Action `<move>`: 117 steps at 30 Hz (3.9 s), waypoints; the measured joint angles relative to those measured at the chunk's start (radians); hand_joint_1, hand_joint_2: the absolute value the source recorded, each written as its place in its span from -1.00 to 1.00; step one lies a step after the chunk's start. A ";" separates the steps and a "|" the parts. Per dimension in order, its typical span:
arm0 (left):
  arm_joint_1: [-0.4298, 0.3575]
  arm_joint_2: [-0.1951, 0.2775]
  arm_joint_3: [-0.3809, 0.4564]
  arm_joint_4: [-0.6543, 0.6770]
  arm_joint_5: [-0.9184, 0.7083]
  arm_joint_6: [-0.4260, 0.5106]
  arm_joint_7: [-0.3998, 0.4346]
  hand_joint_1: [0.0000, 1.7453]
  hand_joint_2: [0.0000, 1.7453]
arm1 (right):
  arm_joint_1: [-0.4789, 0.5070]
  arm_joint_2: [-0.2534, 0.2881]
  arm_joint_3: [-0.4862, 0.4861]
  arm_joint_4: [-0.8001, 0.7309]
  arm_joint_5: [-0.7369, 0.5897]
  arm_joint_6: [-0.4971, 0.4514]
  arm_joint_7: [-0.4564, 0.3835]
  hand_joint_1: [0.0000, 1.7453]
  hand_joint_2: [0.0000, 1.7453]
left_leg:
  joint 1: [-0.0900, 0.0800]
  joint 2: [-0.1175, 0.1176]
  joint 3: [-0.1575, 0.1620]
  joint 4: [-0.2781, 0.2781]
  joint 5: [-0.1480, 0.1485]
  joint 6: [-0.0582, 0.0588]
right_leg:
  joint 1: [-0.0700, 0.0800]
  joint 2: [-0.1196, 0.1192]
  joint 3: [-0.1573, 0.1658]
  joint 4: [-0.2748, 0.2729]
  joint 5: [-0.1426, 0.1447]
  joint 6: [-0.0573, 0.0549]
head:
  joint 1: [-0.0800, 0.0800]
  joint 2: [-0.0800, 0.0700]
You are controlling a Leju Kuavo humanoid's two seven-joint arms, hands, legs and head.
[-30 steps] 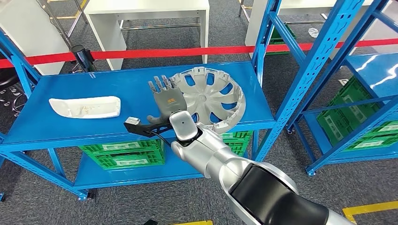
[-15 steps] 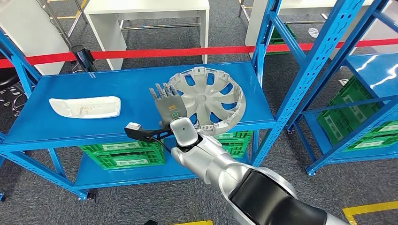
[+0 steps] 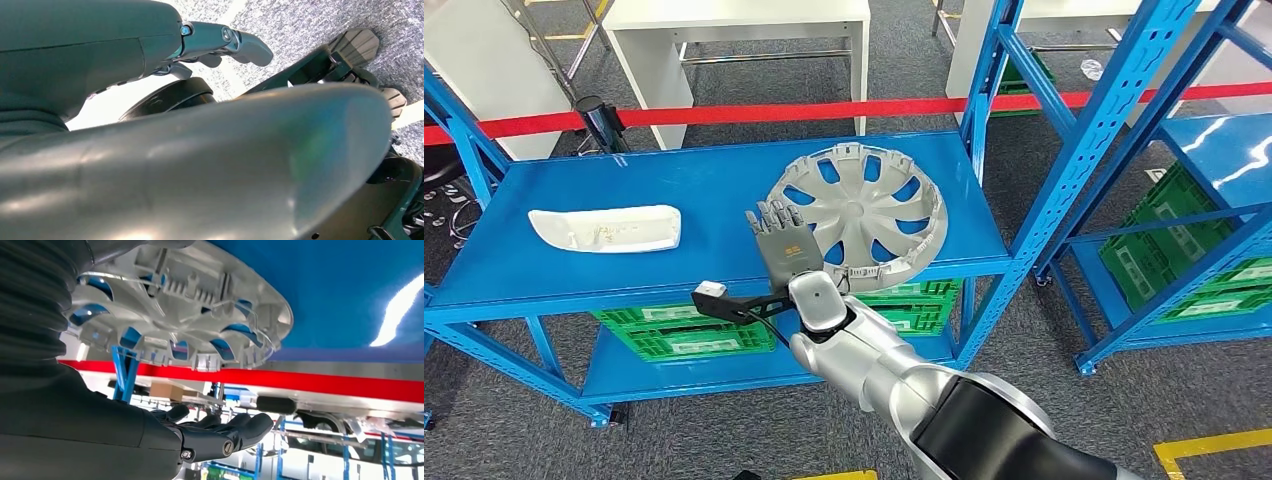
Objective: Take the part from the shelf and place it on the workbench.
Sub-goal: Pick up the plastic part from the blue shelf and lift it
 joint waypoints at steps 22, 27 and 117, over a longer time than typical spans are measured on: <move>0.001 0.000 -0.001 0.000 0.005 0.000 0.003 -1.00 -1.00 | 0.004 -0.026 0.006 0.000 -0.030 -0.002 0.049 -1.00 1.00 | 0.000 0.000 0.000 0.000 0.000 0.000 | 0.000 0.000 0.000 0.000 0.000 0.000 | 0.000 0.000; 0.001 0.001 -0.001 0.000 0.005 0.000 0.004 -1.00 -1.00 | 0.004 -0.033 0.006 0.000 -0.033 -0.007 0.058 -1.00 1.00 | 0.000 0.000 0.000 0.000 0.000 0.000 | 0.000 0.000 0.000 0.000 0.000 0.000 | 0.000 0.000; 0.018 0.025 0.000 0.002 0.033 0.000 0.004 -1.00 -1.00 | 0.152 -0.093 -0.065 0.001 -0.227 -0.166 0.039 0.93 1.00 | 0.000 0.000 0.000 0.000 0.000 0.000 | 0.000 0.000 0.000 0.000 -0.001 0.000 | 0.000 0.000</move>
